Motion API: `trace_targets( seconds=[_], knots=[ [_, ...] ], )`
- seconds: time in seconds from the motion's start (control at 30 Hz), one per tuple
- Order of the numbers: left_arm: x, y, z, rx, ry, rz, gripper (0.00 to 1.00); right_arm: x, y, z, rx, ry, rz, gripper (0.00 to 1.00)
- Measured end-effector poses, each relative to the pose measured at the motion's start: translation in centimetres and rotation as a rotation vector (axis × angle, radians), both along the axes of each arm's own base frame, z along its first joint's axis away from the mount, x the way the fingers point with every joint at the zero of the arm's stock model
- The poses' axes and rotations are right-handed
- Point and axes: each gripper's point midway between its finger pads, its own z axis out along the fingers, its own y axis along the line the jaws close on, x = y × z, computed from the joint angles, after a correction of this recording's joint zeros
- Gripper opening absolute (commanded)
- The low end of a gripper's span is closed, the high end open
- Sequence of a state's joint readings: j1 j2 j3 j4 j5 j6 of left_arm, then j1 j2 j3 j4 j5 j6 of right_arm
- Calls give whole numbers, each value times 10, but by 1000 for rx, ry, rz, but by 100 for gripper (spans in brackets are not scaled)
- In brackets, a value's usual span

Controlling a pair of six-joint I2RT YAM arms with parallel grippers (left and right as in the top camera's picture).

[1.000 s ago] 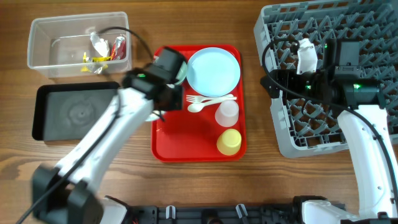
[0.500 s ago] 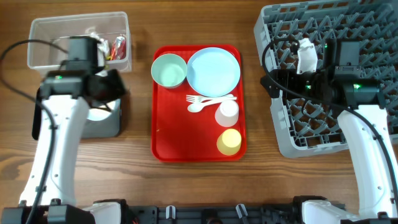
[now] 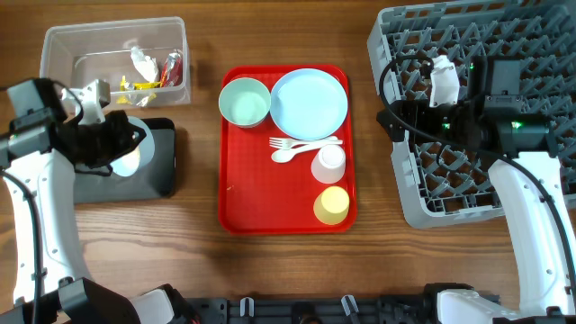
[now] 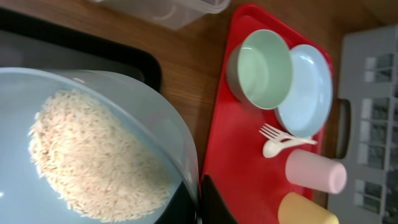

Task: Sort waste into correct bins and load items into the dishwasher rack
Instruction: 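Lift the bowl over the black tray and tip the rice out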

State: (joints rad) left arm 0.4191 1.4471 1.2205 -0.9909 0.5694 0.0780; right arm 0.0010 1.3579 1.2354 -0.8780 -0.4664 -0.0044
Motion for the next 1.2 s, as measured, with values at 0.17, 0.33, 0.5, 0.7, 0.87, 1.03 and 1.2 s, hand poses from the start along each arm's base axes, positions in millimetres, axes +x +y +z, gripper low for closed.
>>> trace_targets(
  seconds=[0.17,0.33,0.5,0.7,0.87,1.03,1.2],
  knots=[
    [-4,0,-13,-83,-71,-46,4,0,0,0,0,0,0,88],
    [-6,0,-27,-156,-140,-53,4,0,0,0,0,1,0,88],
    [-9,-2,-34,-209,-177,-55,4,-1,0,-1,0,5,0,88],
    [-6,4,-22,-269,-255,-43,4,-1,0,-1,0,4,0,88],
    [-8,16,-8,-332,-322,-12,4,-2,0,-2,0,13,0,88],
    [-13,29,2,-393,-382,29,4,-3,0,-2,0,15,0,88],
    [-21,37,0,-445,-405,69,4,-3,0,-2,0,15,0,88]
  ],
)
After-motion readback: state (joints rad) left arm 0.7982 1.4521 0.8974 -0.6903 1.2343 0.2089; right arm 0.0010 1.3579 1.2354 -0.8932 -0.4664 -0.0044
